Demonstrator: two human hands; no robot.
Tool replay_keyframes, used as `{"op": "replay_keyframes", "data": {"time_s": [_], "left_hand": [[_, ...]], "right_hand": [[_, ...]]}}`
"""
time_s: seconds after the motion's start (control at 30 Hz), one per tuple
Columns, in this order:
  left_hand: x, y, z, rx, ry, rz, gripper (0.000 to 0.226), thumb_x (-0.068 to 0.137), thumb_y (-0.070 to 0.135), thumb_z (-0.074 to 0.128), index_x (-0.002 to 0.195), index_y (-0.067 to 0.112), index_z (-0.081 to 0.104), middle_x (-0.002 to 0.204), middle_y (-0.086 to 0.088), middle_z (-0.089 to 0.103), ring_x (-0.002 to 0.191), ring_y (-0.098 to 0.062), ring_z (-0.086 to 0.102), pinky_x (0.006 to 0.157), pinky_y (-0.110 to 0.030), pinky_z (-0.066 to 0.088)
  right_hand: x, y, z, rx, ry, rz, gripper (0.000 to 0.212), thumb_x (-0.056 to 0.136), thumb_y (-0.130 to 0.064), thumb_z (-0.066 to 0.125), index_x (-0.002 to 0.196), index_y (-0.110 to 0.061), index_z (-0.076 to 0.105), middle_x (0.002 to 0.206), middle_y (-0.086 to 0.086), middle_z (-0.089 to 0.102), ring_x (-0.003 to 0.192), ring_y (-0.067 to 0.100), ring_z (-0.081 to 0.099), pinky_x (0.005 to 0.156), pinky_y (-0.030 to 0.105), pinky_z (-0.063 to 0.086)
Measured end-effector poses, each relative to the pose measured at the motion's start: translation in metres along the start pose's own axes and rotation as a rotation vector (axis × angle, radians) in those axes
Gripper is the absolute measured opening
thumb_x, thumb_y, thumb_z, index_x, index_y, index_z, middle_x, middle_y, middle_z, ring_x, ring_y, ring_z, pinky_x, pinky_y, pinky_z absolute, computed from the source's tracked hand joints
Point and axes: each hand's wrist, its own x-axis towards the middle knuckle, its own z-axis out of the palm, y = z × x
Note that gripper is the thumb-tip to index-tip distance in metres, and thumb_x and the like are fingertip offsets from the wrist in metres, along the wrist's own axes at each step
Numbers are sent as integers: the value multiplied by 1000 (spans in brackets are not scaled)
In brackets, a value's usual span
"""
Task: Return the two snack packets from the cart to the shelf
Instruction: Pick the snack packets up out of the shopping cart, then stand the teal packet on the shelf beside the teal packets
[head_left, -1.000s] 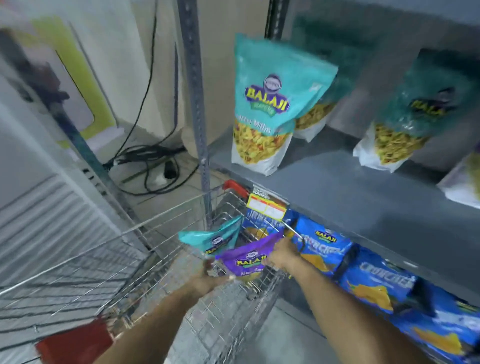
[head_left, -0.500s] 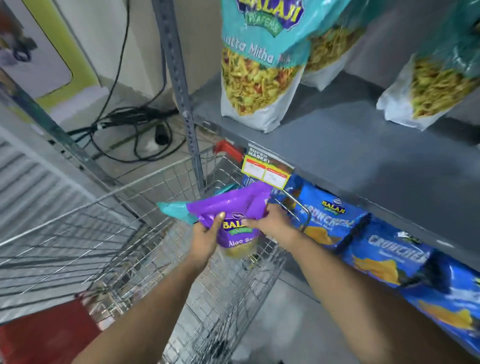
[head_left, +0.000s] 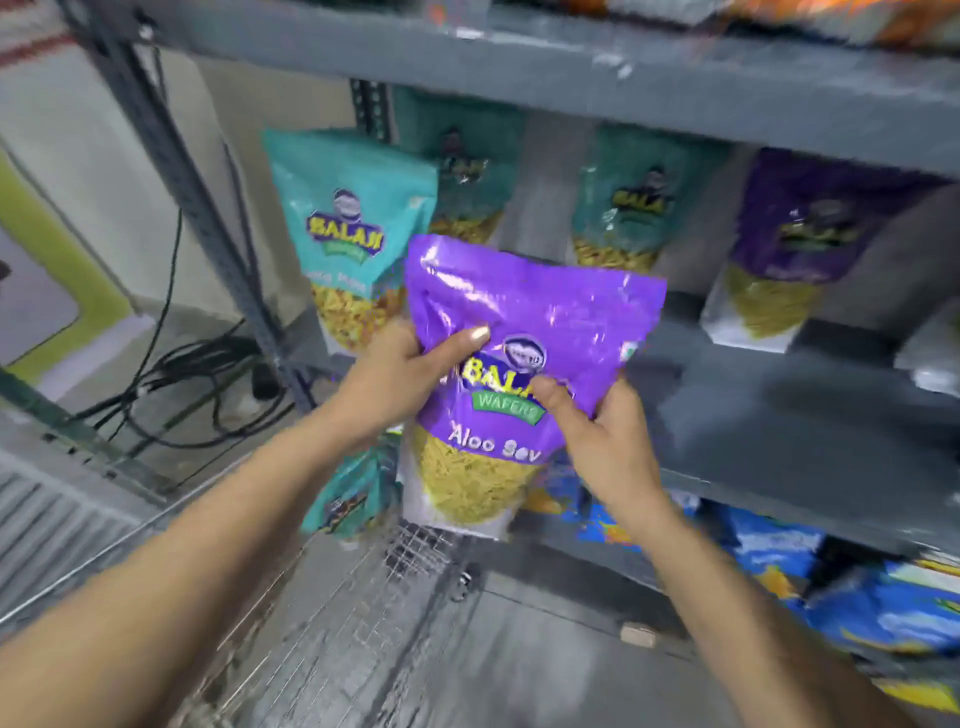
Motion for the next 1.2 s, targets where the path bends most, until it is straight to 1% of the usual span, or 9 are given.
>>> {"op": "replay_keyframes", "data": {"time_s": [0.1,0.23,0.43,0.53,0.7,0.8,1.0,1.1,1.2], "left_hand": [[25,49,39,35,-25,91,21,88,41,66,71,34,75,67,17,74,68,1,65,73,-35,56],[56,86,120,3,-76,161,40,73,63,64,80,25,76,83,-2,79,79,-12,70,81,-48,59],[102,108,247,-8,13,215,79,65,78,59,72,0,69,65,-16,71,59,-30,63,65,-44,55],[116,117,291,1,5,197,57,81,52,68,70,-4,67,60,-19,64,60,-19,59,62,-36,45],[144,94,336,-6,-32,110,72,67,73,61,91,6,75,91,-15,78,89,-29,74,82,-42,58],[139,81,344,-63,-83,55,48,76,54,70,84,7,75,90,-14,79,91,-32,74,84,-44,58],[132,72,316,-164,-89,41,49,64,47,81,96,10,74,100,-10,79,97,-27,74,92,-46,58],[96,47,264,-170,-3,48,42,75,21,82,111,4,69,110,-9,73,94,-16,69,96,-28,54],[46,-25,188,-137,104,-32,21,81,4,75,102,2,73,86,2,72,69,11,65,77,-6,51]], "right_hand": [[15,-37,-53,18,102,-111,28,83,-12,70,111,-12,62,97,-10,72,82,-3,67,74,15,52],[31,-46,-138,-43,207,-177,25,84,-6,67,102,-23,62,90,-19,73,83,-4,67,76,16,51],[60,-34,-259,-196,373,-150,24,86,-5,66,109,-5,60,76,-29,72,72,-12,63,71,12,49],[72,-27,-297,-249,398,-105,7,87,-15,67,94,-16,67,72,-21,72,67,-11,61,71,16,51],[83,0,-327,-286,397,-64,20,88,-15,65,103,-3,67,96,6,70,67,-12,61,71,15,50],[82,24,-330,-237,376,-25,31,86,-13,68,113,0,60,104,10,69,83,1,67,82,27,53],[71,22,-298,-162,565,-110,51,75,-15,78,115,-13,45,117,10,65,103,12,65,93,33,52],[24,29,-262,-189,691,-190,74,76,-10,78,136,-4,34,136,0,47,131,11,46,113,32,37],[-27,55,-198,-176,696,-222,65,76,-4,77,132,-8,43,137,10,48,127,16,49,110,36,40]]}}
